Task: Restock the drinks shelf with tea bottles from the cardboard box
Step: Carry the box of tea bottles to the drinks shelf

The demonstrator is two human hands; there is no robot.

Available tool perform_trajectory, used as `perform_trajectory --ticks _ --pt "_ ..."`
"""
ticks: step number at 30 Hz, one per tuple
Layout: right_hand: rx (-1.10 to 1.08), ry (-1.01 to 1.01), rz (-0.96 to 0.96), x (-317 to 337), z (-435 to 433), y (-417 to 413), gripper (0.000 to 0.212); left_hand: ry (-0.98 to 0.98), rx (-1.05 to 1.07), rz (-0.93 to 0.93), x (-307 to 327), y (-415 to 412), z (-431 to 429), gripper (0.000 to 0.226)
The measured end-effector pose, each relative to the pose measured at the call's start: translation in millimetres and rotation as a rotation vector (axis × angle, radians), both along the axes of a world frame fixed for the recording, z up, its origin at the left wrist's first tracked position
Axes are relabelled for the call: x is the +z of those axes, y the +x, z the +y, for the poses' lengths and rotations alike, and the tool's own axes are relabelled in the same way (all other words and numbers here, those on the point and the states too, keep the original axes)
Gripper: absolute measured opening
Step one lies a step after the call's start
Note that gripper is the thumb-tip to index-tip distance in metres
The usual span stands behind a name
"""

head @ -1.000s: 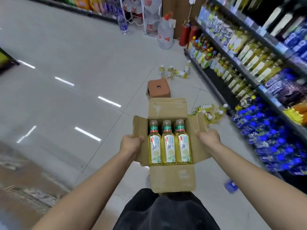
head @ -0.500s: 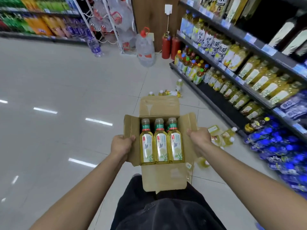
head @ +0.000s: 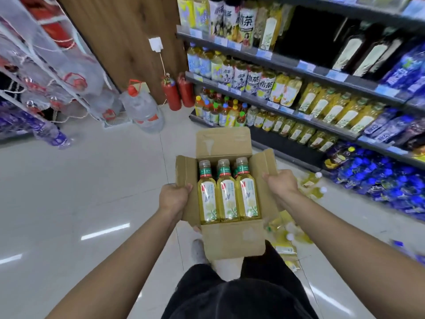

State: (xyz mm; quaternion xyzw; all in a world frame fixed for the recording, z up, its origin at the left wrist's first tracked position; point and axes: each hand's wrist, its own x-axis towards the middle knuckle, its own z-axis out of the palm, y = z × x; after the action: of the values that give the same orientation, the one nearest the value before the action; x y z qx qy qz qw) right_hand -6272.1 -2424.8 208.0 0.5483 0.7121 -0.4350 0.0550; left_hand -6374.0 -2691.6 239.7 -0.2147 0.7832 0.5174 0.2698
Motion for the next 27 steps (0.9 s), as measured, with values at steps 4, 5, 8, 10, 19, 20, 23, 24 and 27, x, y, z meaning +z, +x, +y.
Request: perform_trajectory --ticks 4,5,8,10,19,20,23,24,27 --pt "-0.074 0.034 0.003 21.7 -1.2 -52.6 0.041 0.018 -0.117 0.046 18.6 -77.8 9.9 0.013" --pt "-0.105 0.039 0.007 25.8 -1.0 -63.1 0.044 0.012 -0.139 0.057 22.0 -94.0 12.1 0.014" --pt "-0.163 0.041 0.055 33.9 4.0 -91.7 0.036 0.010 -0.180 0.097 29.3 -133.5 21.3 0.015" --pt "-0.191 0.044 0.088 40.1 8.8 -107.4 0.033 0.012 -0.217 0.120 34.4 -152.6 30.4 0.016" --pt "-0.256 0.051 0.085 56.5 56.1 -140.1 0.041 0.020 -0.302 0.137 40.8 -205.2 97.3 0.017" --pt "-0.258 0.050 0.082 55.6 64.1 -142.0 0.042 0.017 -0.304 0.136 39.3 -207.9 106.8 0.018" --pt "-0.256 0.023 0.053 47.3 93.2 -146.3 0.043 -0.006 -0.319 0.104 26.0 -214.3 137.0 0.016" --pt "-0.248 0.023 0.038 42.7 103.6 -146.5 0.043 -0.017 -0.325 0.094 18.5 -214.6 147.7 0.016" --pt "-0.230 0.022 -0.013 27.3 138.6 -145.9 0.038 -0.061 -0.332 0.062 -2.9 -216.2 184.8 0.016"
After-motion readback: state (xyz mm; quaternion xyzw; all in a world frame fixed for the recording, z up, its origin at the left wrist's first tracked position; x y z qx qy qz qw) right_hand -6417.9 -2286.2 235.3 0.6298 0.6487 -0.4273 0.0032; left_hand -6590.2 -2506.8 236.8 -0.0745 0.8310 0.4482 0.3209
